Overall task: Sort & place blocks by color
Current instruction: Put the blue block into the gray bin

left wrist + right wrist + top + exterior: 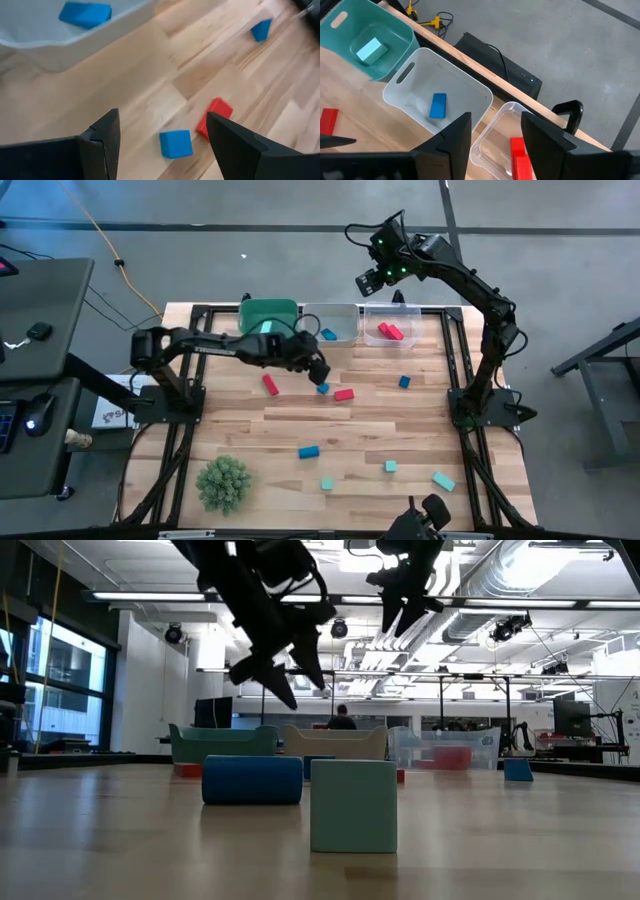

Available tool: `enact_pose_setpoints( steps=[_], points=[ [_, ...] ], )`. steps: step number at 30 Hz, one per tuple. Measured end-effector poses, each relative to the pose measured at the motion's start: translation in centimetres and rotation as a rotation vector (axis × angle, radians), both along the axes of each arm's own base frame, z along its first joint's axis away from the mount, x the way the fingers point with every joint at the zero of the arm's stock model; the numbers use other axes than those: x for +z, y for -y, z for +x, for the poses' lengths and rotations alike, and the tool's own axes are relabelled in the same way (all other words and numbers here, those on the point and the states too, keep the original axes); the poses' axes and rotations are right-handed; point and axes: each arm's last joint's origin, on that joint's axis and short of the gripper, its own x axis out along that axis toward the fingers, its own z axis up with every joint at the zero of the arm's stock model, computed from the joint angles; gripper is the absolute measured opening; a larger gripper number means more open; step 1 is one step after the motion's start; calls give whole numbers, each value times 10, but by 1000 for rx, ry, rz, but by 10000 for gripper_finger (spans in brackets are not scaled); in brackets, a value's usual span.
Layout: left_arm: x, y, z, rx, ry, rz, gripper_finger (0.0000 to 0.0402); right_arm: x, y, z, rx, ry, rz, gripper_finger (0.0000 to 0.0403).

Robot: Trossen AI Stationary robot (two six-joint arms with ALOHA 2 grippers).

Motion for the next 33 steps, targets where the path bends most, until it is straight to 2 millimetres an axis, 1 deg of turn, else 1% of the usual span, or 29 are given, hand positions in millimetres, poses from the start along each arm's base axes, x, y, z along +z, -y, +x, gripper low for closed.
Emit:
enact_pose_setpoints(
  steps=[10, 18, 26, 33],
  points=[
    [-25, 14, 12, -24, -67, -16, 218, 0, 0, 0, 11, -7, -5, 163],
    [-48, 27, 22, -56, -118, -34, 218, 0, 0, 0, 5, -3, -2, 163],
    [-58, 33, 27, -74, -132, -36, 218, 0, 0, 0, 3, -3, -1, 163],
    [-69, 32, 33, -78, -122, -32, 218, 0, 0, 0, 3, -3, -1, 163]
  ],
)
